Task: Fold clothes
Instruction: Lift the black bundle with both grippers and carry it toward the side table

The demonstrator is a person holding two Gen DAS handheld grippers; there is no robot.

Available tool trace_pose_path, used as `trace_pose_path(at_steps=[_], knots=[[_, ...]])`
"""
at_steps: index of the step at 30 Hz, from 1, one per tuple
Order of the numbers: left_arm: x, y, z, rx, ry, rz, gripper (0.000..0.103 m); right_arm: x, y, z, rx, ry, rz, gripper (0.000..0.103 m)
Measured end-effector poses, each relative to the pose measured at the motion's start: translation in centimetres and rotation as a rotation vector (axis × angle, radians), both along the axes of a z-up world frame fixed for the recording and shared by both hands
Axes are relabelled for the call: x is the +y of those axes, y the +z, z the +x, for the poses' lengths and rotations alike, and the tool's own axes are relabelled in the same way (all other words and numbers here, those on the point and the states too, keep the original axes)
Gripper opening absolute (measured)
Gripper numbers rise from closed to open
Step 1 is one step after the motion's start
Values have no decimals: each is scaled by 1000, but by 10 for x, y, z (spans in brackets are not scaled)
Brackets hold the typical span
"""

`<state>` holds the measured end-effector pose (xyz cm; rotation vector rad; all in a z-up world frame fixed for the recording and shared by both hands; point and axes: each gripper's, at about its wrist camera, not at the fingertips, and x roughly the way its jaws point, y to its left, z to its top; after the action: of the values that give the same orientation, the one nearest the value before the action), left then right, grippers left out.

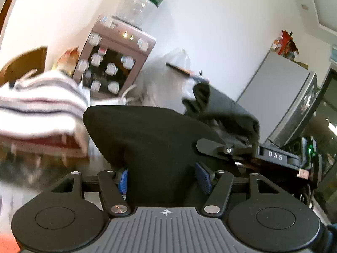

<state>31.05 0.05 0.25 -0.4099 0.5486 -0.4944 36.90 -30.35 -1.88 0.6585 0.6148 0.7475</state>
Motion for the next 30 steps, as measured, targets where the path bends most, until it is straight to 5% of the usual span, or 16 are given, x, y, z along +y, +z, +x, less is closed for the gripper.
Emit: trace_pose_path(at_steps=[7, 11, 16, 24, 30], knots=[[-5, 8, 81, -49, -22, 46, 65, -11, -26, 79, -4, -75, 125, 47], [-19, -17, 123, -9, -56, 83, 65, -22, -56, 103, 30, -148, 108, 48], [-45, -62, 145, 74, -89, 86, 65, -30, -74, 114, 38, -198, -89, 53], [-67, -95, 148, 75, -120, 149, 67, 10, -62, 101, -77, -242, -551, 64], [-68, -102, 135, 46, -113, 168, 67, 20, -40, 77, -211, -314, -699, 68]])
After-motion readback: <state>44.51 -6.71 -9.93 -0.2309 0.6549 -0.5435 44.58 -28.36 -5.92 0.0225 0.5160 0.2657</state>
